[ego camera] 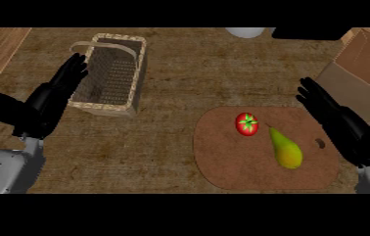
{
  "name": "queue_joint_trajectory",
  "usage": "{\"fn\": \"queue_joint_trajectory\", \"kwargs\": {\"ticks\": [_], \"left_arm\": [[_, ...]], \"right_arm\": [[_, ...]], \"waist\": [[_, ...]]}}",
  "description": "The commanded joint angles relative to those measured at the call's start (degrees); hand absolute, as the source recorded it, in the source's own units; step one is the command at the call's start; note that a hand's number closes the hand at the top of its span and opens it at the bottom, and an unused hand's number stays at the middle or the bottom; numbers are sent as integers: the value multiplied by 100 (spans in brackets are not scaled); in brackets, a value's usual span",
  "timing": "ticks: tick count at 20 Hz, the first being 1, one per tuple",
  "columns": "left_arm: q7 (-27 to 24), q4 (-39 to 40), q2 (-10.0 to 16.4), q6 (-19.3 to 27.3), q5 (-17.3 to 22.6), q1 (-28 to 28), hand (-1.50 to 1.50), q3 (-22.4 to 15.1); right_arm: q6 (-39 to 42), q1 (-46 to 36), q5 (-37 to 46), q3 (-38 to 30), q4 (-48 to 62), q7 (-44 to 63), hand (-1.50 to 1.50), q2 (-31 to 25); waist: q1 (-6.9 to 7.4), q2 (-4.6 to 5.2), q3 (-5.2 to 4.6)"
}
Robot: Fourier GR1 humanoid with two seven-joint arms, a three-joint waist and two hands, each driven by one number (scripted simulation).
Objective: Pick the tomato from the cutting board and place it in the cardboard box
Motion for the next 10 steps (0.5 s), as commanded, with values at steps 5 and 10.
{"fn": "queue_joint_trajectory", "kwargs": {"ticks": [5, 10], "left_arm": [[-390, -202, -134, -57, -552, 83, 0, -483], [-225, -206, -271, -145, -539, 92, 0, -747]], "right_arm": [[-3015, 324, 1780, 309, -76, 503, -150, 999], [-3431, 650, 3708, 558, 491, 534, -150, -313]], "waist": [[-209, -7, 171], [-318, 48, 92]]}}
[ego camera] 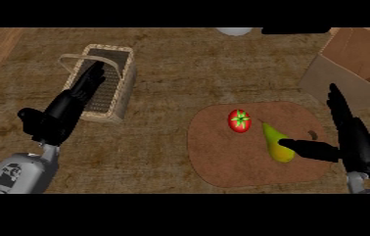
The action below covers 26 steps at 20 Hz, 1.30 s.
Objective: Pick the tomato from the cutting board and place it in the cardboard box
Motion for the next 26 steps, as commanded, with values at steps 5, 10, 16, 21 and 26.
{"fn": "queue_joint_trajectory", "kwargs": {"ticks": [5, 10, 16, 21, 26], "left_arm": [[98, -85, -263, 57, -314, -30, 0, -504], [-24, 6, -357, 129, -469, -5, 0, -586], [-15, 79, -408, 82, -448, -71, 0, -572], [197, -112, -508, 67, -488, -186, 0, -681], [38, 69, -808, 330, -771, -60, 0, -812]], "right_arm": [[-1442, 404, 3292, 1130, 243, 939, -150, -705], [-866, 174, 4614, 1489, -406, 2666, -150, -890], [826, -121, 5125, 2212, -1748, 4756, -150, -329], [2241, -876, 5275, 2608, -2412, 6549, -150, 579], [2889, -1391, 5545, 2566, -2259, 7333, -150, 1502]], "waist": [[146, 22, 2], [169, -5, -12], [208, -6, 3], [354, 19, 44], [304, 35, 65]]}}
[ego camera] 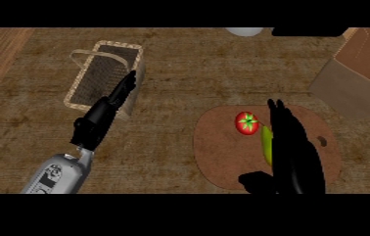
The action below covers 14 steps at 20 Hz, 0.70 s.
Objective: Pick the tomato from the cutting board and place it in the cardboard box
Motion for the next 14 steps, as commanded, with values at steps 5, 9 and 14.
{"fn": "queue_joint_trajectory", "kwargs": {"ticks": [5, 9, 14], "left_arm": [[117, -33, -190, 3, -150, -22, 0, -51], [-88, 17, -131, -107, -115, 45, 0, 102], [104, -250, -237, 81, -413, 230, 0, -71]], "right_arm": [[1010, -755, 503, -154, 555, 1450, -150, 1328], [1003, -810, 613, -474, 1158, 1207, -150, 1658], [881, -504, 966, -498, 1783, 875, -150, 2060]], "waist": [[6, 17, 29], [0, 26, 31], [10, 14, 36]]}}
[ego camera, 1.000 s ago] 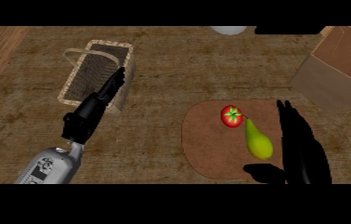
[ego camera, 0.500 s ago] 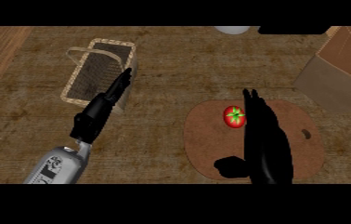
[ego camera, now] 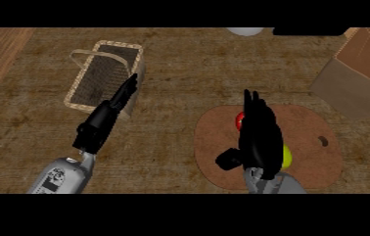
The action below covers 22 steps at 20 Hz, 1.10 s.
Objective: Pick the tomato from the cutting board and place it in the cardboard box
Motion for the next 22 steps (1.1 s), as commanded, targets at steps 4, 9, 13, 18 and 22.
{"fn": "queue_joint_trajectory", "kwargs": {"ticks": [4, 9, 13, 18, 22], "left_arm": [[238, 136, -214, -116, -47, -331, 0, 201], [320, -50, -155, -314, -78, -111, 0, 439], [96, 51, -512, -127, -455, -63, 0, 247], [164, -400, -370, -335, -467, 380, 0, 362], [521, -316, -604, -335, -604, -21, 0, 402]], "right_arm": [[58, -102, 424, -419, 566, 501, -150, 551], [497, 139, 575, -645, 79, 157, -150, 363], [633, -166, 492, -865, 591, 103, -150, 599], [400, -87, 363, -961, 1033, -111, -150, 602], [190, -49, 344, -904, 1405, -209, -150, 603]], "waist": [[-45, 1, 5], [-44, -8, 6], [-33, 0, 5], [9, -5, 7], [-17, 0, 7]]}}
